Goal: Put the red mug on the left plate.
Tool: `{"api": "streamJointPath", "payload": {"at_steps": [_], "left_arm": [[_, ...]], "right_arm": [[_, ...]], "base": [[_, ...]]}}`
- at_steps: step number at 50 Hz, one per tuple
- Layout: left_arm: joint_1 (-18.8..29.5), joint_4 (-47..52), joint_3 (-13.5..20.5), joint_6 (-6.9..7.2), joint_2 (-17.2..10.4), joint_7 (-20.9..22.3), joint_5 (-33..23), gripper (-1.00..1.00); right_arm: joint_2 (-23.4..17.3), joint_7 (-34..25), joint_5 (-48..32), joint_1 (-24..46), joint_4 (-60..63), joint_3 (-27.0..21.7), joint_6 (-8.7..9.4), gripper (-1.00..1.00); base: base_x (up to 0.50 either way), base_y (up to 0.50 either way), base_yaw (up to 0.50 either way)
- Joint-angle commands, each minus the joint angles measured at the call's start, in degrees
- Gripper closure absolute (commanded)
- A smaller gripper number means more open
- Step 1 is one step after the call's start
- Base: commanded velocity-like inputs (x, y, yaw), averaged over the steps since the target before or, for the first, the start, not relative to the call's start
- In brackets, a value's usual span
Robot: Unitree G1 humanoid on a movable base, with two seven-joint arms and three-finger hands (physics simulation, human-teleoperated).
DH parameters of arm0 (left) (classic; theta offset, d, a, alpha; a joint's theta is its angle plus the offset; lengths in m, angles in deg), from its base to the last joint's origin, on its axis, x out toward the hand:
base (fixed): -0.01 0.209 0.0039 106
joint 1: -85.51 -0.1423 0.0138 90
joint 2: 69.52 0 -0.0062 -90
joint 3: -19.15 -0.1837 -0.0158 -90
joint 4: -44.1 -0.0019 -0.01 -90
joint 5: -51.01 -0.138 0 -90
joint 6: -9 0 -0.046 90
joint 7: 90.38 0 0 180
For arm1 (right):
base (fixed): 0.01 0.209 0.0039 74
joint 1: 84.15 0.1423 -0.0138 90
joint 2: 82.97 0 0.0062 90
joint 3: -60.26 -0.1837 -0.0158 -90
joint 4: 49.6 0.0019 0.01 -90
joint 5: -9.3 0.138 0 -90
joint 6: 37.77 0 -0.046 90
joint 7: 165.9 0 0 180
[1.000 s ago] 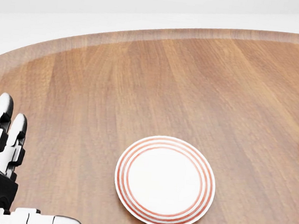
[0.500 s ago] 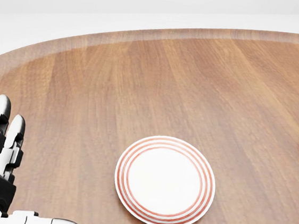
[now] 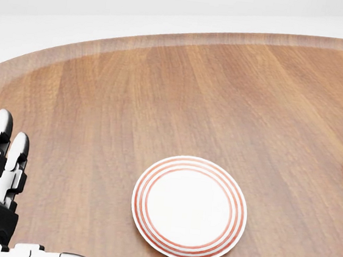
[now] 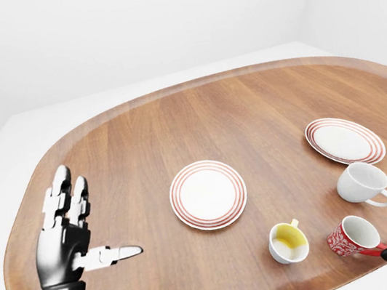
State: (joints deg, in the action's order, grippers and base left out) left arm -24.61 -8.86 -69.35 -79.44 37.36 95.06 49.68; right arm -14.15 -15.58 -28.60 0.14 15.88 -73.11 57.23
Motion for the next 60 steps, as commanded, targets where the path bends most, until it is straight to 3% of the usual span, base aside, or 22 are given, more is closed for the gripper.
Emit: {"api": "streamJointPath", "payload": {"at_steps": [1,20,41,55,60], "left_arm": [[0.0,0.1,0.0,0.17,-0.1,0.0,0.0,-1.0],[0.8,0.3,0.2,1.25,-0.1,0.1,0.0,-1.0],[0.3,0.1,-0.1,0.58,-0.1,0.1,-0.2,-1.0],[1.5,0.7,-0.4,2.61,-0.2,-0.1,-0.5,-1.0],[1.3,0.6,-0.2,2.31,-0.2,-0.1,-0.3,-1.0]], "right_arm": [[-0.9,4.1,0.8,0.5,-2.5,1.0,0.0,-1.0],[-2.0,5.6,3.9,4.2,-6.8,6.2,0.0,-1.0],[-4.2,10.5,10.3,5.6,-19.3,11.4,0.0,-1.0],[-5.1,11.9,13.1,6.6,-23.3,14.5,0.0,-1.0],[-5.0,11.6,13.3,6.5,-22.5,14.9,0.0,-1.0]], "base": [[0.0,0.0,0.0],[0.0,0.0,0.0],[0.0,0.0,0.0],[0.0,0.0,0.0],[0.0,0.0,0.0]]}}
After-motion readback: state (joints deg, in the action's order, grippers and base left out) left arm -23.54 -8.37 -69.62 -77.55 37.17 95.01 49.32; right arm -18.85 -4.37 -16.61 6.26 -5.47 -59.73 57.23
